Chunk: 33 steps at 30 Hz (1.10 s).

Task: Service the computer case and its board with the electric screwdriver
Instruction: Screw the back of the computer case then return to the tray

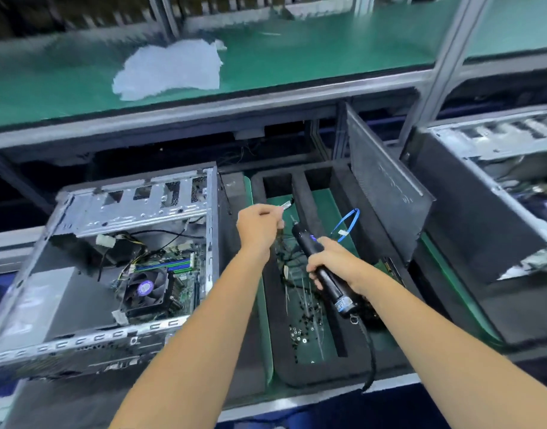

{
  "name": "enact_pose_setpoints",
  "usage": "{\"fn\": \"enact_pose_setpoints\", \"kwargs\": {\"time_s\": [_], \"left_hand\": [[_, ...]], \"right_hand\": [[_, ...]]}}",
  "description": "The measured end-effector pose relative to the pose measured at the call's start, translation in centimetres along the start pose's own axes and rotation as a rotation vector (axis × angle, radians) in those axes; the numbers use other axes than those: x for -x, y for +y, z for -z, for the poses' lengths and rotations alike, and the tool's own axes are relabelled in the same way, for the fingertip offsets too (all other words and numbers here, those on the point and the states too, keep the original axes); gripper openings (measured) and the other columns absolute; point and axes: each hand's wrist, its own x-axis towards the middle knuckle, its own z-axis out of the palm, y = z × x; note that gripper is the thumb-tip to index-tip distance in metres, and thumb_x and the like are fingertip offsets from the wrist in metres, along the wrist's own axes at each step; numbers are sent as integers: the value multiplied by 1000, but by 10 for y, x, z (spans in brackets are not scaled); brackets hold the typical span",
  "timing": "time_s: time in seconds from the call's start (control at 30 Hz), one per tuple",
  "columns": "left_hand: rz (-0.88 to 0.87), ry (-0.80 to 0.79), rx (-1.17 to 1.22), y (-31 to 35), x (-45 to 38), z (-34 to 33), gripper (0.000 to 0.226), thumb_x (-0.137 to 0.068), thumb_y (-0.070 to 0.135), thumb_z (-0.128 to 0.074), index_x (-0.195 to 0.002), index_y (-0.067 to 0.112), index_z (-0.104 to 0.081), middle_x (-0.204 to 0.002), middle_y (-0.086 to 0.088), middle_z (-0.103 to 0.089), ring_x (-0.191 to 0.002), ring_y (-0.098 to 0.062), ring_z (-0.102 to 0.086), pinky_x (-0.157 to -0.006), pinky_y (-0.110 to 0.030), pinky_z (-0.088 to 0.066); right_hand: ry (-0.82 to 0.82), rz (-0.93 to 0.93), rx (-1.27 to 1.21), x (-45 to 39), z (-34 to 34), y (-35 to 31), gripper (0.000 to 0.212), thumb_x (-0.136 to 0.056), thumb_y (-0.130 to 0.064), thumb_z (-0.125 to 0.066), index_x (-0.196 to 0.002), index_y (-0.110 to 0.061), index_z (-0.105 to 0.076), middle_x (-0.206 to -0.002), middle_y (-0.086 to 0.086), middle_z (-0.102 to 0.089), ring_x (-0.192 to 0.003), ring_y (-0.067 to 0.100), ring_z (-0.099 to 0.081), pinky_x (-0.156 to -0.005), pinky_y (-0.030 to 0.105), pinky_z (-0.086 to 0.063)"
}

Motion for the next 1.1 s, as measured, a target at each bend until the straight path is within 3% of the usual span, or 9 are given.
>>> {"fn": "enact_pose_setpoints", "kwargs": {"time_s": [0.17,0.27,0.4,0.53,0.63,0.77,0.87,0.97,1.1], "left_hand": [[-32,-17,141,41,-12,38,16,-89,-1,-56,-80,5,-68,-72,-7,-65,-66,-14,-59,-73,-26,-52],[-50,-8,203,50,-16,68,17,-90,-5,-52,-89,1,-67,-70,-7,-60,-61,-13,-52,-65,-20,-47],[5,1,346,52,-18,109,21,-90,1,-57,-73,9,-67,-68,-2,-60,-60,-11,-50,-54,-15,-44],[59,3,435,46,-11,148,12,-91,13,-61,-84,7,-68,-76,-5,-63,-71,-17,-54,-72,-32,-46],[83,8,513,38,-4,171,15,-93,12,-58,-100,2,-66,-75,-4,-61,-70,-18,-53,-70,-33,-44],[91,-24,659,28,15,197,16,-95,8,-53,-81,8,-60,-65,-1,-58,-53,-11,-55,-51,-22,-45],[103,-27,658,19,38,217,14,-95,15,-57,-82,10,-58,-64,1,-58,-46,-6,-57,-49,-21,-46],[132,9,722,7,59,238,13,-92,13,-61,-81,6,-60,-62,0,-65,-52,-8,-63,-52,-21,-51],[146,-52,655,-10,80,266,16,-90,19,-63,-79,8,-62,-66,0,-68,-63,-12,-63,-67,-29,-50]], "right_hand": [[-45,150,-31,19,-33,-51,61,-78,-6,-68,-132,-11,-39,-65,2,-64,-51,21,-56,-50,27,-46],[-94,189,-49,29,-61,-73,91,-68,-21,-80,-145,-16,-32,-74,3,-69,-60,21,-61,-63,32,-49],[-124,273,95,41,-109,-87,107,-66,-21,-78,-155,-16,-19,-102,21,-64,-77,10,-67,-83,26,-51],[-181,240,-22,49,-156,-90,93,-78,3,-69,-152,-26,-21,-84,13,-63,-63,26,-60,-59,36,-54],[-193,235,-17,58,-181,-90,90,-81,15,-59,-151,-28,-22,-78,13,-59,-55,24,-55,-50,34,-51],[-207,246,17,74,-208,-85,83,-81,15,-56,-145,-28,-26,-82,16,-56,-51,22,-55,-47,30,-49],[-228,262,0,89,-225,-72,86,-82,15,-55,-153,-20,-21,-81,15,-55,-52,23,-54,-48,31,-49],[-269,255,-16,105,-244,-54,88,-81,12,-57,-153,-24,-20,-80,14,-56,-52,22,-54,-49,31,-49],[-273,245,-47,126,-277,-36,77,-81,18,-54,-147,-11,-28,-83,13,-50,-49,21,-51,-45,30,-46]]}}
